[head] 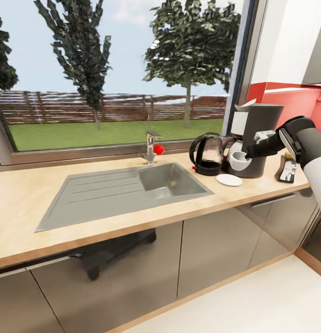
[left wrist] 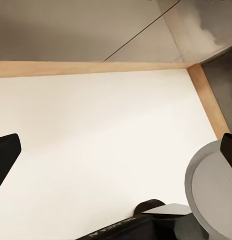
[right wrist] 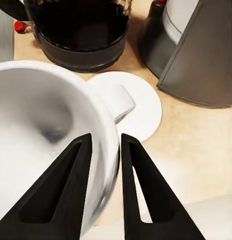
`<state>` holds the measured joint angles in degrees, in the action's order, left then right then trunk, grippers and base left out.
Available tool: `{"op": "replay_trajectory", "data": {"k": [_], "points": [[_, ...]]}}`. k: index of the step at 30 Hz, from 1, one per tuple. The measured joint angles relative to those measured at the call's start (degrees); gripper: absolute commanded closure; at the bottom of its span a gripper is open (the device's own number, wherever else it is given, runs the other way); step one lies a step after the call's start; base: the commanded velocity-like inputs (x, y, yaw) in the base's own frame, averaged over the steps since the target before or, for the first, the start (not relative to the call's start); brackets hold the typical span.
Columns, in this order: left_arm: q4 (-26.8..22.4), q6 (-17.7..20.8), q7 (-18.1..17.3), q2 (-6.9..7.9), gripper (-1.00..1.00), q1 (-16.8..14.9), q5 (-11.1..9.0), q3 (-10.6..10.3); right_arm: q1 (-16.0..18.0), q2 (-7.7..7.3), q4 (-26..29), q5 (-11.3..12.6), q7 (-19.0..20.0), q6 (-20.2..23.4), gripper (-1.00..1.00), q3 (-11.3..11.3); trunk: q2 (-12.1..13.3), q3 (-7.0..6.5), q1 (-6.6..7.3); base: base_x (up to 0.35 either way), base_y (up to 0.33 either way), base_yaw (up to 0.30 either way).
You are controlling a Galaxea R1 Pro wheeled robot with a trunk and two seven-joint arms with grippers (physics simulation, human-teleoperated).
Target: Set up a coffee station on the kitchen countertop: keep the coffee maker on the countertop, move the bottle of coffee from the kitchen shelf to the counter next to the coffee maker, place a paper coffee filter on top of the coffee maker, put the saucer next to the coffee maker with the coffee cup on the saucer, and place the electric kettle next to the coffee maker.
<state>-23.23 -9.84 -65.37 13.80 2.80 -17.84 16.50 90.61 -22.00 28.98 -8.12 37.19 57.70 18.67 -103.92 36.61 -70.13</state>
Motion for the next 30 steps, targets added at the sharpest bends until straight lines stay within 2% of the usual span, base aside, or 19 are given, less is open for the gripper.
{"op": "replay_trajectory", "data": {"k": [11, 27, 30], "points": [[0.07, 0.0, 0.05, 0.0, -1.0, 0.0, 0.02, 0.11, -0.03, 0.06, -4.07, -0.06, 0.0, -0.1, 1.0, 0.06, 0.0, 0.0, -0.02, 0.089, -0.062, 0.0], [0.09, 0.0, -0.09, 0.0, -1.0, 0.0, 0.0, 0.2, -0.02, 0.19, -6.8, 0.21, 0.17, -0.12, 1.0, 0.09, 0.0, 0.0, 0.0, 0.14, -0.094, 0.0], [0.08, 0.0, -0.11, 0.0, -1.0, 0.0, 0.02, 0.26, -0.02, 0.25, -6.94, 0.43, 2.03, -0.07, 1.0, 0.07, 0.0, 0.0, -0.01, 0.079, -0.056, 0.0]]}}
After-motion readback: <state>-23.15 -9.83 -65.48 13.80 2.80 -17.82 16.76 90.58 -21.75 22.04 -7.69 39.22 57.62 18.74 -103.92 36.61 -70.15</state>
